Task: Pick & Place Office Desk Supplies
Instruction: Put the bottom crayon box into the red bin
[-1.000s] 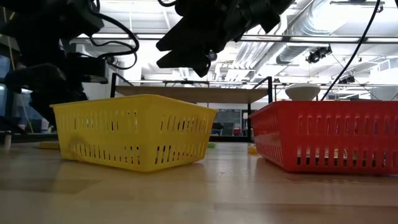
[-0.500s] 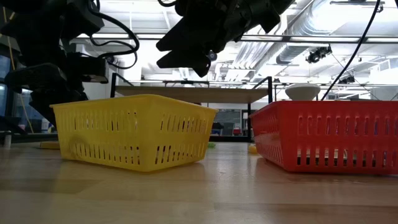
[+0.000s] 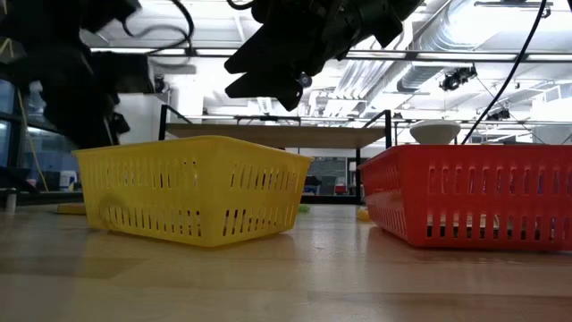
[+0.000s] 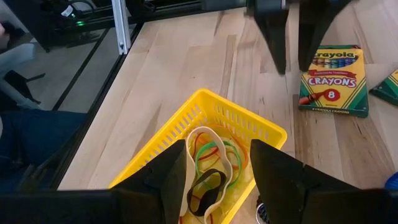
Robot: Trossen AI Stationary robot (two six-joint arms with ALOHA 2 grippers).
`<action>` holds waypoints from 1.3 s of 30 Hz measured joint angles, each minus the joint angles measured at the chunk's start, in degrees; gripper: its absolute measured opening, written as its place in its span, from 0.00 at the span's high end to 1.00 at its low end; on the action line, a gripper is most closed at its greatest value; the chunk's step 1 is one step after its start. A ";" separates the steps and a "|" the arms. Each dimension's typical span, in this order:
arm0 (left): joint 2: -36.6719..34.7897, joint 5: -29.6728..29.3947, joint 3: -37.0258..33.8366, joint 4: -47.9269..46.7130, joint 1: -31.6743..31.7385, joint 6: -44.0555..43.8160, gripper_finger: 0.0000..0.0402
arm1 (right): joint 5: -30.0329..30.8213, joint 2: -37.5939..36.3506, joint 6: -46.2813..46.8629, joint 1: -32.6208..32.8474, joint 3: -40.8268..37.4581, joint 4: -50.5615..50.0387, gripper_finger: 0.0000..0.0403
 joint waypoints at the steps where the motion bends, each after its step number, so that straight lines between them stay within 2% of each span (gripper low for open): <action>1: -1.79 -0.03 0.02 -1.09 0.04 -0.58 0.74 | 0.00 0.00 0.00 0.00 0.02 0.00 0.59; 6: -10.35 -1.99 0.04 -9.62 0.98 -5.81 0.74 | 0.00 0.00 -0.26 -0.10 0.00 0.02 0.59; 10: -14.46 -2.43 0.04 -15.85 2.28 -10.59 0.74 | 0.56 0.00 -0.46 -0.11 0.00 0.07 0.59; 16: -14.77 -2.49 0.04 -23.40 4.91 -19.44 0.74 | 2.61 0.00 -0.48 -0.11 0.00 0.05 0.59; 19: -13.77 -2.75 0.04 -26.22 6.73 -21.06 0.74 | 2.75 0.00 -0.50 -0.11 0.00 0.07 0.59; 24: -13.22 -2.55 0.04 -25.91 8.96 -18.81 0.74 | 2.84 0.00 -1.53 -0.13 0.00 0.07 0.59; 30: -13.20 1.75 0.04 -25.32 10.15 -18.06 0.74 | 2.84 0.00 -1.55 -0.13 0.02 0.07 0.59; 39: -13.20 2.64 -0.12 -23.29 10.19 -19.15 0.74 | 2.87 0.51 -1.97 -1.52 0.02 0.43 0.59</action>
